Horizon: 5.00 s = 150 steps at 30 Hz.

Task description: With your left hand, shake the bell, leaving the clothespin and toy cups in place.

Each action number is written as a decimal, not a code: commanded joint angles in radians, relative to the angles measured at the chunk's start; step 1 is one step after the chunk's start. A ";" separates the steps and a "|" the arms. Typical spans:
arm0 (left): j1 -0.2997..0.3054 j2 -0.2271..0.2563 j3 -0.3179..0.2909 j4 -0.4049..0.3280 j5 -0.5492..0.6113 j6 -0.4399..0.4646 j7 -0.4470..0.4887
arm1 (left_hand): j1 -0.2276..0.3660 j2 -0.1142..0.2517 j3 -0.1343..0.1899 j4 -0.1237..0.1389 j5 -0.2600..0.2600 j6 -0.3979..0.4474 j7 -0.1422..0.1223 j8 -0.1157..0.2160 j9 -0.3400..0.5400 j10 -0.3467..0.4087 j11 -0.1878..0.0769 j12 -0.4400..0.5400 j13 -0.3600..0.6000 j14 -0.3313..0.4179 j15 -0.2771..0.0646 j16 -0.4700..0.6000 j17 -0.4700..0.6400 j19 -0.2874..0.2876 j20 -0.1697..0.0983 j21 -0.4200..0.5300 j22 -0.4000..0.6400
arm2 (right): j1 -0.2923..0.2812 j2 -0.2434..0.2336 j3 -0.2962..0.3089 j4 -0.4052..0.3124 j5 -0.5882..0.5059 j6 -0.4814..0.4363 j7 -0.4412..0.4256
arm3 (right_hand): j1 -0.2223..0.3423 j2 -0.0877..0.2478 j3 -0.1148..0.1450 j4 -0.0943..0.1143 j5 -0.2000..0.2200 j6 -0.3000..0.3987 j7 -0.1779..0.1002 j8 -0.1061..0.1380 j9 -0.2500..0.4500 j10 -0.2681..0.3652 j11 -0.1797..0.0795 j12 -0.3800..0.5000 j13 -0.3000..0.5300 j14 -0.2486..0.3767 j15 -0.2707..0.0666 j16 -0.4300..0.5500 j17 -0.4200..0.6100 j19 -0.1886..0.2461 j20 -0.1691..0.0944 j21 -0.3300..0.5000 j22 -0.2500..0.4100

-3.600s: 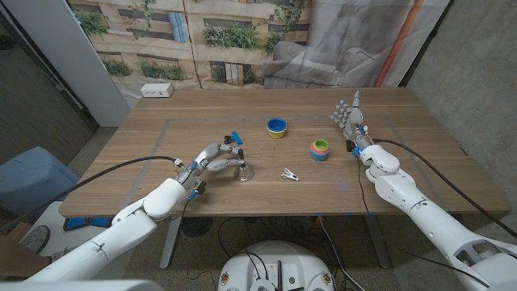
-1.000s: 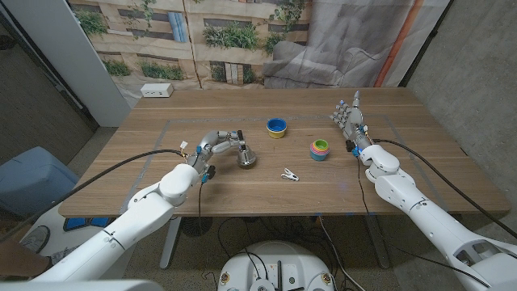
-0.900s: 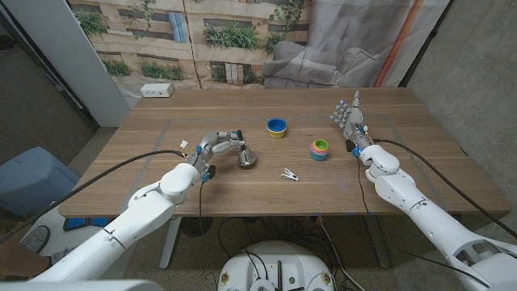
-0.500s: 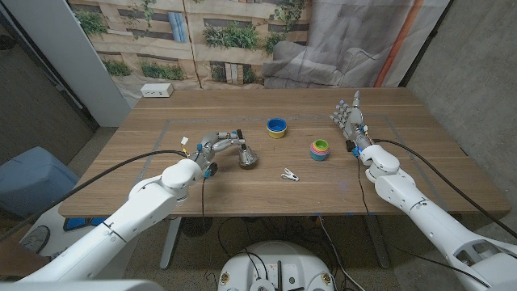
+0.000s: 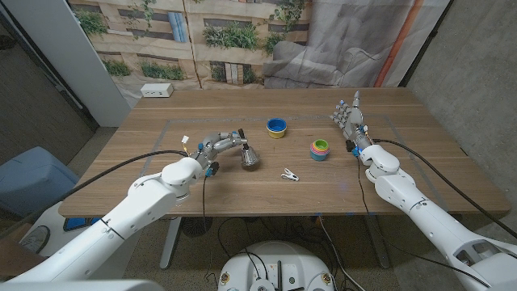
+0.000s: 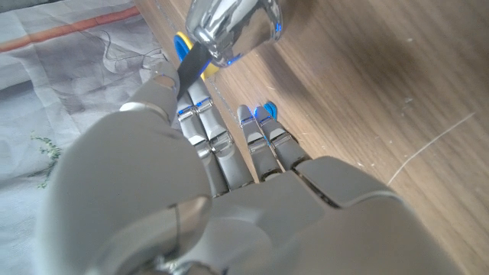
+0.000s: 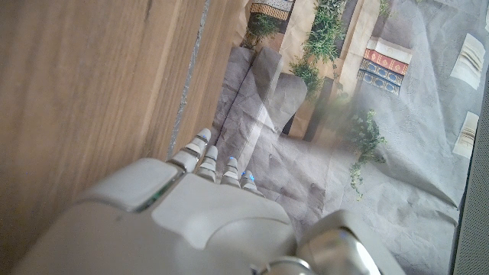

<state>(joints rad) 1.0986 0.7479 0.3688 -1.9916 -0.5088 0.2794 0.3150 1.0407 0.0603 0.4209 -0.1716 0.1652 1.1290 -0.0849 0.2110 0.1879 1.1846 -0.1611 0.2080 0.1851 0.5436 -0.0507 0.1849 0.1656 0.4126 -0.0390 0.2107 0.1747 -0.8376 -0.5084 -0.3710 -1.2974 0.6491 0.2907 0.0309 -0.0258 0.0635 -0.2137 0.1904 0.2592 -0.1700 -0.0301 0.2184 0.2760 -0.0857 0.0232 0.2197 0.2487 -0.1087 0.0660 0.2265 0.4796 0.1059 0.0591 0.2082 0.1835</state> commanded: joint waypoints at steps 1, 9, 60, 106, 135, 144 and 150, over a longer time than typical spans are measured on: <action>-0.001 0.006 0.049 0.082 0.169 -0.260 -0.010 | 0.003 0.013 -0.007 0.002 0.005 0.027 0.025 0.000 0.006 0.065 -0.062 0.002 0.000 0.012 -0.150 0.001 0.001 0.009 0.002 0.000 0.001 | 0.000 0.001 -0.001 0.000 0.000 -0.001 -0.001 | 0.003 0.097 -0.006 -0.001 0.005 -0.009 -0.003 0.006 0.004 -0.004 0.003 0.005 0.002 -0.006 0.002 0.008 0.005 0.008 -0.002 0.007 0.003; -0.006 0.002 0.080 0.154 0.332 -0.415 -0.003 | 0.003 0.012 -0.012 0.002 0.005 0.024 0.021 -0.003 0.006 0.058 -0.062 -0.003 0.000 0.016 -0.150 0.001 0.001 0.008 0.003 -0.001 0.002 | 0.000 0.001 0.000 0.000 0.000 0.000 -0.001 | 0.003 0.097 -0.007 -0.001 0.005 -0.009 -0.003 0.006 0.004 -0.004 0.002 0.005 0.002 -0.006 0.002 0.008 0.005 0.008 -0.002 0.007 0.003; -0.166 -0.119 0.176 0.575 0.986 -0.844 0.369 | 0.018 0.017 -0.033 0.001 0.007 0.029 0.004 -0.006 0.006 0.054 -0.063 -0.011 0.001 0.033 -0.162 0.000 0.003 0.016 -0.017 -0.002 0.002 | 0.001 0.000 0.000 0.002 0.000 0.001 0.001 | 0.003 0.098 -0.006 -0.001 0.005 -0.009 -0.002 0.006 0.004 -0.004 0.003 0.005 0.002 -0.007 0.002 0.008 0.005 0.009 -0.003 0.007 0.003; 0.070 -0.124 0.047 0.052 0.240 -0.132 0.058 | 0.019 0.019 -0.053 0.004 0.005 0.016 0.013 -0.012 0.009 0.050 -0.063 -0.014 0.002 0.031 -0.153 -0.005 0.001 0.001 -0.010 -0.008 0.003 | 0.003 0.001 0.000 0.004 0.000 0.001 0.001 | 0.003 0.097 -0.006 -0.001 0.005 -0.009 -0.002 0.006 0.004 -0.004 0.001 0.005 0.002 -0.007 0.002 0.008 0.005 0.009 -0.002 0.007 0.003; 0.067 -0.088 0.024 -0.122 -0.016 0.143 0.155 | 0.019 0.022 -0.061 0.005 0.005 0.015 0.019 -0.011 0.010 0.054 -0.062 -0.013 0.003 0.024 -0.147 -0.008 -0.001 -0.012 -0.019 -0.013 0.002 | 0.002 0.002 -0.001 0.001 -0.001 0.000 -0.001 | 0.003 0.097 -0.006 -0.001 0.005 -0.010 -0.002 0.006 0.004 -0.004 0.004 0.005 0.002 -0.006 0.001 0.008 0.005 0.008 -0.003 0.007 0.003; 0.042 -0.046 0.095 -0.036 0.203 -0.120 0.128 | 0.019 0.024 -0.063 0.005 0.005 0.015 0.018 -0.011 0.011 0.053 -0.062 -0.013 0.003 0.023 -0.147 -0.008 -0.001 -0.016 -0.017 -0.014 0.002 | 0.002 0.002 -0.001 0.002 -0.001 0.000 0.000 | 0.003 0.098 -0.006 -0.001 0.005 -0.009 -0.002 0.006 0.004 -0.004 0.001 0.005 0.002 -0.007 0.002 0.007 0.005 0.008 -0.003 0.007 0.003; 0.023 -0.034 0.129 0.047 0.367 -0.301 0.117 | 0.020 0.024 -0.065 0.005 0.005 0.014 0.018 -0.012 0.011 0.052 -0.062 -0.014 0.003 0.022 -0.147 -0.008 -0.001 -0.017 -0.017 -0.014 0.002 | 0.003 0.002 -0.001 0.004 -0.001 0.001 0.001 | 0.003 0.097 -0.006 -0.001 0.005 -0.009 -0.003 0.006 0.004 -0.004 0.001 0.005 0.002 -0.007 0.002 0.007 0.005 0.009 -0.003 0.007 0.003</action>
<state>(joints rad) 1.1509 0.6858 0.4380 -2.0524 -0.3585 0.2320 0.4476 1.0568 0.0732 0.3617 -0.1673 0.1640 1.1345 -0.0761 0.1969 0.1927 1.1948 -0.1826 0.1887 0.1840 0.5716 -0.0537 0.1770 0.1631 0.3978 -0.0462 0.1986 0.1744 -0.8358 -0.5076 -0.3713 -1.2953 0.6492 0.2911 0.0310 -0.0258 0.0635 -0.2137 0.1904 0.2592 -0.1700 -0.0301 0.2184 0.2760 -0.0857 0.0232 0.2197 0.2487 -0.1087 0.0660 0.2265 0.4796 0.1060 0.0591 0.2082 0.1835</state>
